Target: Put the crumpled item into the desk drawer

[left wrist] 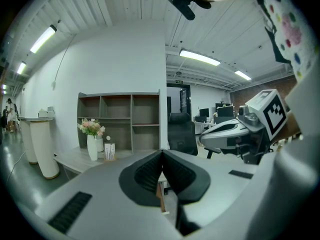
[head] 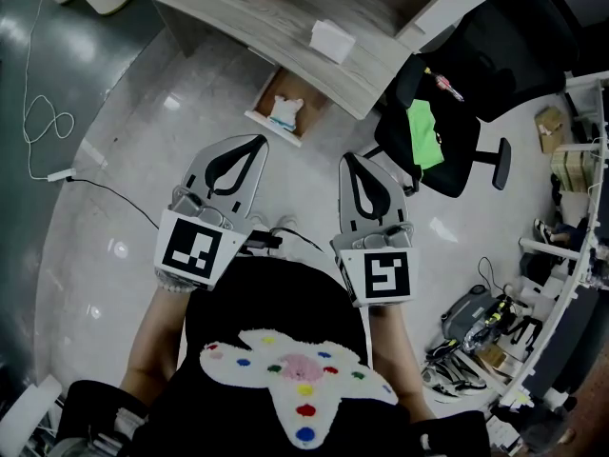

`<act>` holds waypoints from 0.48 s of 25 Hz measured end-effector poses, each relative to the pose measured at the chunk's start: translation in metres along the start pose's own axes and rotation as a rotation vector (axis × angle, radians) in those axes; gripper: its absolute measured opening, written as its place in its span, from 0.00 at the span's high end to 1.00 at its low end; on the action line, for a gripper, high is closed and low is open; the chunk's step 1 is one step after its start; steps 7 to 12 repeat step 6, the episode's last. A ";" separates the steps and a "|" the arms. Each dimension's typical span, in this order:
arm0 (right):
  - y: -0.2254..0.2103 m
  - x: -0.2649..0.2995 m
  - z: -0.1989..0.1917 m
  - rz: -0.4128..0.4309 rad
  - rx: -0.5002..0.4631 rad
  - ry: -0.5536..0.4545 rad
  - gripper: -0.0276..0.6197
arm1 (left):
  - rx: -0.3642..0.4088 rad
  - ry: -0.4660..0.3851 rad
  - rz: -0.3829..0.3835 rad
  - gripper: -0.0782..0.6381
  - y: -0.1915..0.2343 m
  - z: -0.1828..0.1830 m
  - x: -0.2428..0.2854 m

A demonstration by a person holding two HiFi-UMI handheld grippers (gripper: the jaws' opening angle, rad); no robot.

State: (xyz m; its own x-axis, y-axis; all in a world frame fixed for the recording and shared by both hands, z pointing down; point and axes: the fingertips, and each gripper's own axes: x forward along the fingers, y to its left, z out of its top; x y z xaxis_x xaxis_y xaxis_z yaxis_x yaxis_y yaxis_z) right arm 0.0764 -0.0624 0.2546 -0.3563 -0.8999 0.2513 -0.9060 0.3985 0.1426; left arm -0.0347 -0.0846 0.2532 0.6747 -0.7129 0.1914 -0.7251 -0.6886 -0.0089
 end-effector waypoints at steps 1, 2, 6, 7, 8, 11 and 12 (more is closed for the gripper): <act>0.001 0.000 0.000 0.000 0.004 0.005 0.95 | 0.001 0.000 0.000 0.87 0.000 0.000 0.000; 0.002 0.001 0.000 0.004 0.010 0.008 0.95 | 0.001 0.000 0.000 0.87 0.000 0.000 0.000; 0.002 0.002 -0.001 0.007 0.009 0.018 0.95 | 0.002 0.000 0.000 0.87 0.000 -0.001 0.001; 0.002 0.002 -0.001 0.007 0.009 0.018 0.95 | 0.002 0.000 0.000 0.87 0.000 -0.001 0.001; 0.002 0.002 -0.001 0.007 0.009 0.018 0.95 | 0.002 0.000 0.000 0.87 0.000 -0.001 0.001; 0.002 0.002 -0.001 0.007 0.009 0.018 0.95 | 0.002 0.000 0.000 0.87 0.000 -0.001 0.001; 0.002 0.002 -0.001 0.007 0.009 0.018 0.95 | 0.002 0.000 0.000 0.87 0.000 -0.001 0.001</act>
